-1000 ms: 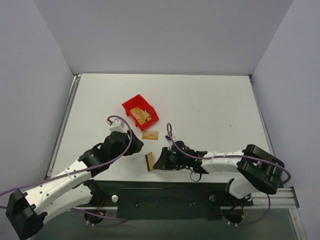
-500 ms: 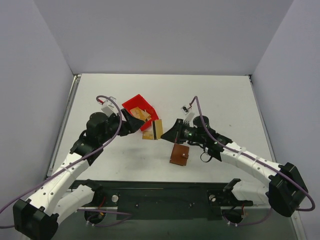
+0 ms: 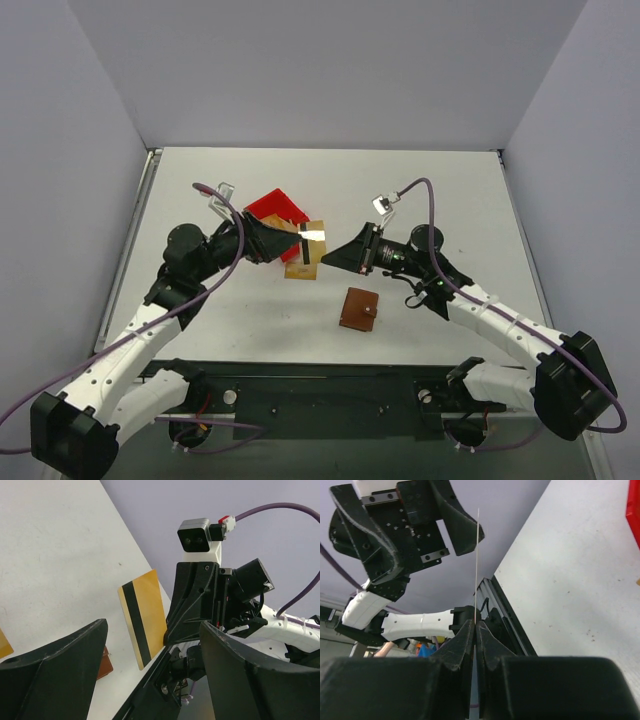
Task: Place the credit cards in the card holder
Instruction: Pick up the credit card at the corner of the board.
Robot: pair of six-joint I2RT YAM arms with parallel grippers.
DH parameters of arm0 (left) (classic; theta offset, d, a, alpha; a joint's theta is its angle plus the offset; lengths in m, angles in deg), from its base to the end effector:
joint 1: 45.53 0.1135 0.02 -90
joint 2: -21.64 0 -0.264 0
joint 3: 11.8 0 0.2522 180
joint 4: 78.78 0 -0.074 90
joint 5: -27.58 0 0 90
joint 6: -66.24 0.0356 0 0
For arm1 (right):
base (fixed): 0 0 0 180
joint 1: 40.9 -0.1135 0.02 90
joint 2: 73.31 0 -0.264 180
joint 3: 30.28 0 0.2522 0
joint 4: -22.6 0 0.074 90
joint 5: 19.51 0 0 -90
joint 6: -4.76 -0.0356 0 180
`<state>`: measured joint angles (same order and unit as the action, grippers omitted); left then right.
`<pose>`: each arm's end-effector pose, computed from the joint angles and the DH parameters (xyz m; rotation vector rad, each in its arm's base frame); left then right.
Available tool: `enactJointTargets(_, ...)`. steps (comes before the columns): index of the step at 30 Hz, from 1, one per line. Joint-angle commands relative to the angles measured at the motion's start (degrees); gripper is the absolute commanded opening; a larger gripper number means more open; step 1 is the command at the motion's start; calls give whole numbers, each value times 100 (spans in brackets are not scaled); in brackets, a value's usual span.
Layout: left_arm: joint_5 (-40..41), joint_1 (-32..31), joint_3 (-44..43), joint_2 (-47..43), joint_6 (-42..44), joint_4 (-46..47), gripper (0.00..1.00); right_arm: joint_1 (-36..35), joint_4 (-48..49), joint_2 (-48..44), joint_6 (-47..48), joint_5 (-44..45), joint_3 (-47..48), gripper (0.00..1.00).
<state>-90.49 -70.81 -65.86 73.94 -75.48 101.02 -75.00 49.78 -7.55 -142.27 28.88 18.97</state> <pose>0.1882 -0.1074 0.3330 0.0359 1.7356 -1.4045 0.1957 0.1610 0.3012 -0.3884 1.6620 1.7489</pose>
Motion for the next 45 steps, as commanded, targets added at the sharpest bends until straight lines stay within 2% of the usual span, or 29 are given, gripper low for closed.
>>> enactJointTargets(1,-312,32,100,9,-154,612,84,18,1116,-28,-352,-489,-33,0)
enactJointTargets(8,-365,-21,136,53,-224,805,78,9,1223,-28,-422,-621,-15,0)
enactJointTargets(16,-392,-276,180,246,-364,1227,54,9,1231,-2,-422,-638,-6,0)
enactJointTargets(21,-365,-425,206,317,-382,1342,42,9,1240,7,-431,-595,-33,0)
enactJointTargets(23,-365,-452,232,317,-400,1377,35,18,1249,-1,-422,-559,-50,0)
enactJointTargets(27,-356,-461,241,317,-409,1368,12,36,1205,-28,-387,-533,-77,0)
enactJointTargets(28,-357,-461,259,317,-417,1377,4,44,1188,-37,-361,-524,-68,0)
enactJointTargets(29,-357,-461,259,325,-426,1377,1,45,1109,-80,-283,-524,-68,1)
enactJointTargets(31,-383,-461,268,325,-452,1395,0,80,890,-168,-125,-507,-24,13)
enactJointTargets(32,-400,-461,268,334,-487,1464,0,71,793,-203,-45,-498,-7,27)
enactJointTargets(33,-427,-461,276,352,-540,1500,0,106,566,-299,103,-446,2,36)
enactJointTargets(35,-532,-461,268,395,-610,1623,0,132,354,-423,280,-410,29,42)
enactJointTargets(45,-1156,-723,101,923,-787,2124,0,370,194,-705,474,-524,117,44)
